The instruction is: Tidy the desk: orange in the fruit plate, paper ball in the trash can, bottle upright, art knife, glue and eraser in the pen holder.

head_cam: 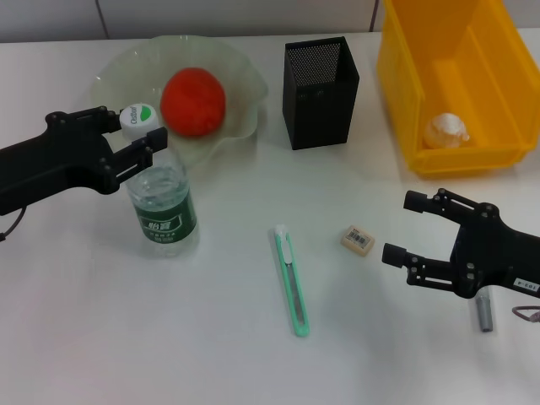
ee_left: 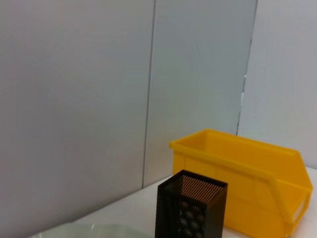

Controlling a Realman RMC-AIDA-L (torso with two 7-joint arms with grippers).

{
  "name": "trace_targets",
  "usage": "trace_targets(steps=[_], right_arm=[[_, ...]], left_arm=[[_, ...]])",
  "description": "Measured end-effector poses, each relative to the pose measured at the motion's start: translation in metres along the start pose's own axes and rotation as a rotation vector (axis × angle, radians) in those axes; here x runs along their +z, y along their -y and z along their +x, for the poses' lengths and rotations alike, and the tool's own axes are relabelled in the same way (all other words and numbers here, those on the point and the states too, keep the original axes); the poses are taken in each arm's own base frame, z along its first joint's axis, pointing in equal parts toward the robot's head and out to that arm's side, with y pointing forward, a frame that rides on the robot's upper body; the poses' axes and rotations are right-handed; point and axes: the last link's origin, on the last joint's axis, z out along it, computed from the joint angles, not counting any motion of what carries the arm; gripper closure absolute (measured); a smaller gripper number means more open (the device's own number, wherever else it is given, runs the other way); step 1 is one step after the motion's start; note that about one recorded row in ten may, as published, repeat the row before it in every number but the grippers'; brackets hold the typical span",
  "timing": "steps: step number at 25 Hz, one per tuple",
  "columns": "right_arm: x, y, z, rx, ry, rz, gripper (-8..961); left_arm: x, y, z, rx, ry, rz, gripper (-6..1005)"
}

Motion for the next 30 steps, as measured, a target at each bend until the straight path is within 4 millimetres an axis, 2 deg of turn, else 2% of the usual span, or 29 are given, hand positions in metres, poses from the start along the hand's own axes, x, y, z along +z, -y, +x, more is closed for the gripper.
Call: trace_targets(steps=[8, 20, 21, 23, 26, 30], right_arm=[[0.001, -0.002, 0.001, 0.003, -0.006, -0.011, 102], [0.001, -0.001, 0.001, 0.002, -0.006, -0.012, 104], [0.001, -0.001, 0.000, 0.002, -0.006, -0.012, 104], [0.001, -0.002, 0.000, 0.004, -0.002, -0.019, 104], [0.000, -0.003, -0.004, 0.014, 0.007, -0.030, 104], [-0.005, 0.006, -0.025, 0.102, 0.007, -0.030, 105]], left_arm=[[-0.003, -0.006, -0.001, 0.031, -0.137, -0.036, 482], [0.002, -0.004, -0.009, 0.058, -0.128, -0.032, 391], [0.001, -0.005, -0.008, 0.065, -0.131, -0.032, 383], [-0.003, -0.007, -0.005, 0.086, -0.141, -0.042, 245], [-0.010, -0.010, 0.000, 0.116, -0.159, -0.047, 231], [-0.028, -0.015, 0.007, 0.167, -0.196, -0.067, 221]])
